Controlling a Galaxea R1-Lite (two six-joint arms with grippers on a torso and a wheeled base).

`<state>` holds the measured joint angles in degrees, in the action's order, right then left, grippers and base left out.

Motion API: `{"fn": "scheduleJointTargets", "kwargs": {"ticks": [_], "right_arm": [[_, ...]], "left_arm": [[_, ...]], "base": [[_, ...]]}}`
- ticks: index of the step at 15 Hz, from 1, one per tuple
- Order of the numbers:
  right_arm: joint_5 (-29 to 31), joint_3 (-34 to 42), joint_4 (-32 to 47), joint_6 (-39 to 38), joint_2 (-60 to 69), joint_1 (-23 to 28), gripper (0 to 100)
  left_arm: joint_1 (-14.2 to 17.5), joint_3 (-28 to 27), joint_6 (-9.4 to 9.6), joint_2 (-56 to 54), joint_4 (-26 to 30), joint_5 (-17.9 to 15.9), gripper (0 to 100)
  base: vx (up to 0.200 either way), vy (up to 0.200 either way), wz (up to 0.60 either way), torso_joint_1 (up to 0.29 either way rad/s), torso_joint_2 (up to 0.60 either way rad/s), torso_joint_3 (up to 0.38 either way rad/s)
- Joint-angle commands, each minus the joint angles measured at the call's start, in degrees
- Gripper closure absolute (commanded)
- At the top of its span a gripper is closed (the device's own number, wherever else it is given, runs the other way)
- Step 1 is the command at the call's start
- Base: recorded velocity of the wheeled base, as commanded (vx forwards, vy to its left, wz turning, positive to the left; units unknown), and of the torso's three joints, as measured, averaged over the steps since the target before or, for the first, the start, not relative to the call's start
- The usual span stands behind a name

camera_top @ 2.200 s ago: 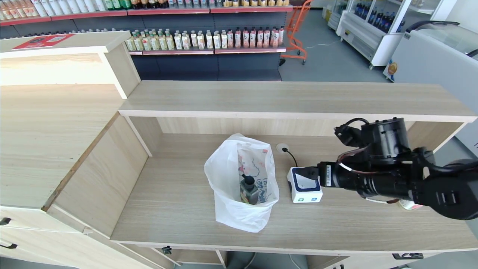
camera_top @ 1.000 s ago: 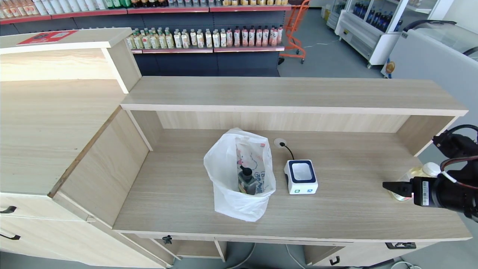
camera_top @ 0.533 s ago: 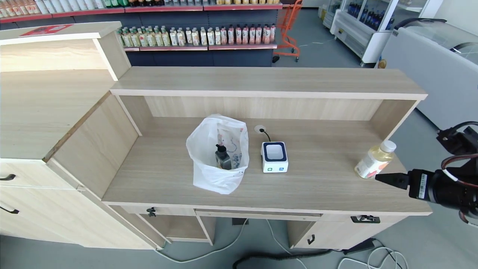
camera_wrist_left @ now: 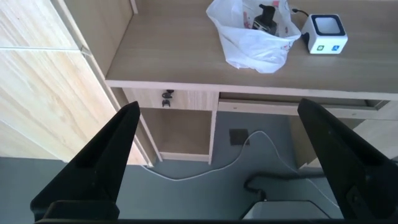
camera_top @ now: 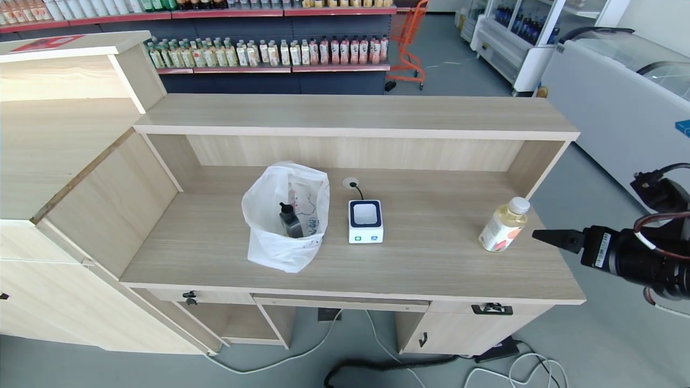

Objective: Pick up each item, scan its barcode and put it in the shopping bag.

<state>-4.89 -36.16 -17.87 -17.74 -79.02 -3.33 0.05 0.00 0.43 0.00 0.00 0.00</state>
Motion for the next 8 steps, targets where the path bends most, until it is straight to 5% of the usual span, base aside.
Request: {"fn": "scheduleJointTargets", "kwargs": {"ticks": [1, 4, 8], "right_arm": [[0.3, 1.1, -2.1, 1.3, -2.9, 1.2, 0], [0.4, 5.5, -15.0, 9.4, -9.5, 4.5, 0], [1.4, 10.8, -32.1, 17.2, -18.3, 6.1, 0]], "left_arm": [[0.0, 0.0, 0.01, 0.1, 0.0, 0.0, 0], [0.0, 0.0, 0.01, 0.1, 0.0, 0.0, 0], [0.1, 0.0, -0.16, 0.1, 0.0, 0.0, 0]], "base": [[0.0, -0.2, 0.0, 0.007, 0.01, 0.002], [0.0, -0.2, 0.0, 0.005, 0.0, 0.007], [0.0, 0.0, 0.0, 0.0, 0.0, 0.0]]}}
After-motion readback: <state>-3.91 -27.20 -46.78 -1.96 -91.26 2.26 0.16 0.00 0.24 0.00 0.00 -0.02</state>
